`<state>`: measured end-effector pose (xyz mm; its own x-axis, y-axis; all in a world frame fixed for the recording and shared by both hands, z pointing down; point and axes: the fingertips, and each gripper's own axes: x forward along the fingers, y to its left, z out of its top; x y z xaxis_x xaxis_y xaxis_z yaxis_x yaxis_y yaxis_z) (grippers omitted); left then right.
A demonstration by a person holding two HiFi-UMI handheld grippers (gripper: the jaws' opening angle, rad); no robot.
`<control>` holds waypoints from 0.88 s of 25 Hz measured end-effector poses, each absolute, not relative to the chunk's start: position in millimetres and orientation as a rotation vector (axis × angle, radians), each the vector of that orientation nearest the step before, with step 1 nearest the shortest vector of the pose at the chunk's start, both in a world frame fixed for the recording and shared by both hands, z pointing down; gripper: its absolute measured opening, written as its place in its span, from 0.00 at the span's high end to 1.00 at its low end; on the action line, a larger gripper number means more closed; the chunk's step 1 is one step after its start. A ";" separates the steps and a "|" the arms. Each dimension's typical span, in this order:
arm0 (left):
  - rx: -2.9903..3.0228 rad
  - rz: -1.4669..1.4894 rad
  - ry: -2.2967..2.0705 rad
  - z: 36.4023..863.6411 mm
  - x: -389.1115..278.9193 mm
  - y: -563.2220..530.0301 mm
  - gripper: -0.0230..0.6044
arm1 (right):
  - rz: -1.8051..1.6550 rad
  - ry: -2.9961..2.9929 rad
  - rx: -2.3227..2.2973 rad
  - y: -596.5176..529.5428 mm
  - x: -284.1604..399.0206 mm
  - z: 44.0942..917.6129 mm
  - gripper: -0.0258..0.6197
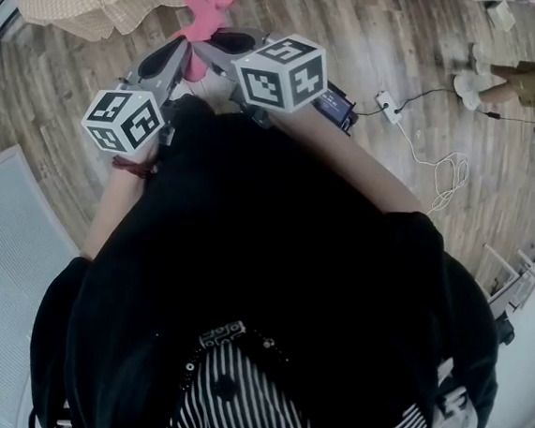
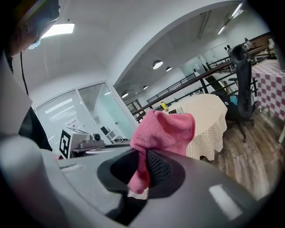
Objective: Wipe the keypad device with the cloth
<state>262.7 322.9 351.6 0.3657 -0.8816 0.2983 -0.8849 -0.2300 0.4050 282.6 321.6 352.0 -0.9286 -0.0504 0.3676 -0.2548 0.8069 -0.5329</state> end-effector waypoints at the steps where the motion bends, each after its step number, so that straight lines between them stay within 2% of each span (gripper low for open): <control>1: 2.125 0.010 -1.519 351.9 251.5 316.9 0.96 | 0.854 -2.653 0.242 315.8 271.4 352.3 0.88; 12: 2.147 0.025 -1.431 345.5 110.4 267.6 0.96 | 0.879 -2.613 0.326 268.1 129.9 344.6 0.88; 22: 2.133 -0.001 -1.423 348.9 -6.8 272.3 0.96 | 0.865 -2.579 0.317 272.5 12.3 347.2 0.88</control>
